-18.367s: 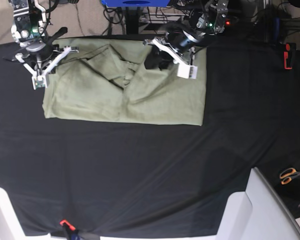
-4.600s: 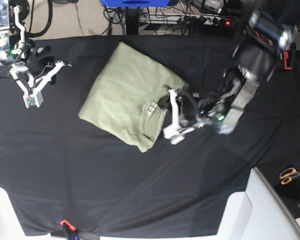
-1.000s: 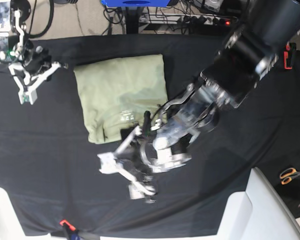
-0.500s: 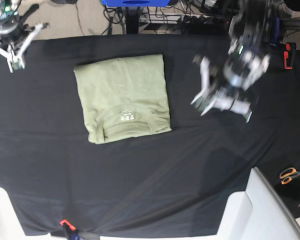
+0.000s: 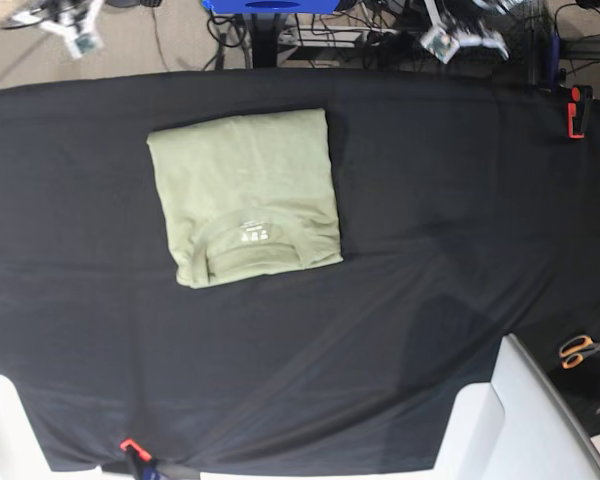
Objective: Fold the T-shirt properly
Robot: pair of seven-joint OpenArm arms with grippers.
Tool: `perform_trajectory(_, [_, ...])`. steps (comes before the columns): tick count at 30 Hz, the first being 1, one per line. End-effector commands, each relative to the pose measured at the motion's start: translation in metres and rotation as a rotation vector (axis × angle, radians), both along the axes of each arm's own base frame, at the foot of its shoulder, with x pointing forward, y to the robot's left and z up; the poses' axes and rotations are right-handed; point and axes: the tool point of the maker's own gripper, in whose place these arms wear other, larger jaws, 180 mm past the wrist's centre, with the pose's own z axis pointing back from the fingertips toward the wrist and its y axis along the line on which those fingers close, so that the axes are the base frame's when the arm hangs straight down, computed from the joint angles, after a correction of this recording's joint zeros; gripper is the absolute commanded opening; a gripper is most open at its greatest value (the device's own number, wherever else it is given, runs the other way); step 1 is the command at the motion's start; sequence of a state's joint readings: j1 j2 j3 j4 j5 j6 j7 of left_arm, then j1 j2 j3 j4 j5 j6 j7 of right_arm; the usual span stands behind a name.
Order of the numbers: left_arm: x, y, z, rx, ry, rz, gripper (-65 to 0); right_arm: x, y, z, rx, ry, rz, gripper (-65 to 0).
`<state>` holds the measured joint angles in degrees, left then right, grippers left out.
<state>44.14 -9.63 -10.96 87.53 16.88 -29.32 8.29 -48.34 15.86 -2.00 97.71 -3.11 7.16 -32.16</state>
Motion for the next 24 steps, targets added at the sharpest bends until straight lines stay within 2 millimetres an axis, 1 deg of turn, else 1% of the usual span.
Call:
perform_trajectory(1, [-0.005, -0.006, -0.006, -0.055, -0.007, 0.019, -65.0, -0.006, -0.004, -0.01, -0.014, 0.026, 0.011, -65.0])
perform_trajectory(3, [-0.024, -0.006, -0.029, -0.104, 0.029, 0.06, -65.0, -0.026, -0.002, -0.036, -0.014, 0.115, 0.018, -65.0])
perform_trajectory(5, [-0.037, -0.004, -0.056, -0.145, 0.074, 0.118, -65.0, -0.048, 0.006, -0.063, -0.006, 0.211, 0.002, -65.0])
perform_trajectory(6, [-0.046, -0.001, -0.069, -0.155, 0.109, 0.15, -65.0, -0.057, 0.006, -0.074, -0.009, 0.248, -0.016, -65.0])
perform_trajectory(7, [-0.053, 0.007, -0.082, -0.157, 0.147, 0.186, -65.0, -0.067, 0.006, -0.088, -0.008, 0.288, -0.037, -65.0])
perform_trajectory(8, [-0.059, 0.011, -0.094, -0.163, 0.181, 0.219, -65.0, -0.077, 0.005, -0.1, -0.006, 0.318, -0.054, -65.0])
perform_trajectory(9, [-0.068, 0.014, -0.107, -0.17, 0.232, 0.267, -65.0, -0.082, 0.006, -0.115, 0.001, 0.339, -0.074, -65.0])
perform_trajectory(10, [-0.074, 0.014, -0.115, -0.181, 0.272, 0.308, -65.0, -0.09, 0.005, -0.127, 0.007, 0.359, -0.091, -65.0])
perform_trajectory(11, [-0.076, 0.012, -0.123, -0.196, 0.304, 0.352, -65.0, -0.103, 0.003, -0.138, 0.011, 0.388, -0.111, -65.0])
perform_trajectory(12, [-0.075, 0.014, -0.127, -0.207, 0.324, 0.397, -65.0, -0.108, 0.002, -0.149, 0.022, 0.392, -0.132, -65.0])
perform_trajectory(13, [-0.072, 0.015, -0.128, -0.219, 0.328, 0.428, -65.0, -0.116, 0.004, -0.154, 0.037, 0.395, -0.15, -65.0])
perform_trajectory(15, [-0.06, 0.009, -0.129, -0.245, 0.309, 0.43, -65.0, -0.118, 0.016, -0.161, 0.082, 0.344, -0.176, -64.8])
perform_trajectory(16, [-0.053, 0.006, -0.128, -0.252, 0.296, 0.392, -65.0, -0.117, 0.021, -0.162, 0.106, 0.307, -0.183, -64.8])
perform_trajectory(17, [-0.05, 0.004, -0.129, -0.244, 0.302, 0.338, -65.0, -0.106, 0.025, -0.163, 0.13, 0.242, -0.182, -64.8])
perform_trajectory(18, [-0.049, 0.004, -0.131, -0.219, 0.31, 0.294, -65.0, -0.102, 0.027, -0.163, 0.141, 0.211, -0.18, -64.8])
perform_trajectory(20, [-0.049, 0.011, -0.136, -0.142, 0.307, 0.204, -65.0, -0.098, 0.028, -0.163, 0.15, 0.186, -0.177, -64.8])
perform_trajectory(21, [-0.048, 0.015, -0.137, -0.109, 0.298, 0.174, -65.0, -0.101, 0.029, -0.162, 0.15, 0.188, -0.175, -64.8])
perform_trajectory(24, [-0.053, 0.023, -0.14, -0.025, 0.274, 0.089, -65.0, -0.094, 0.028, -0.163, 0.152, 0.164, -0.168, -64.8])
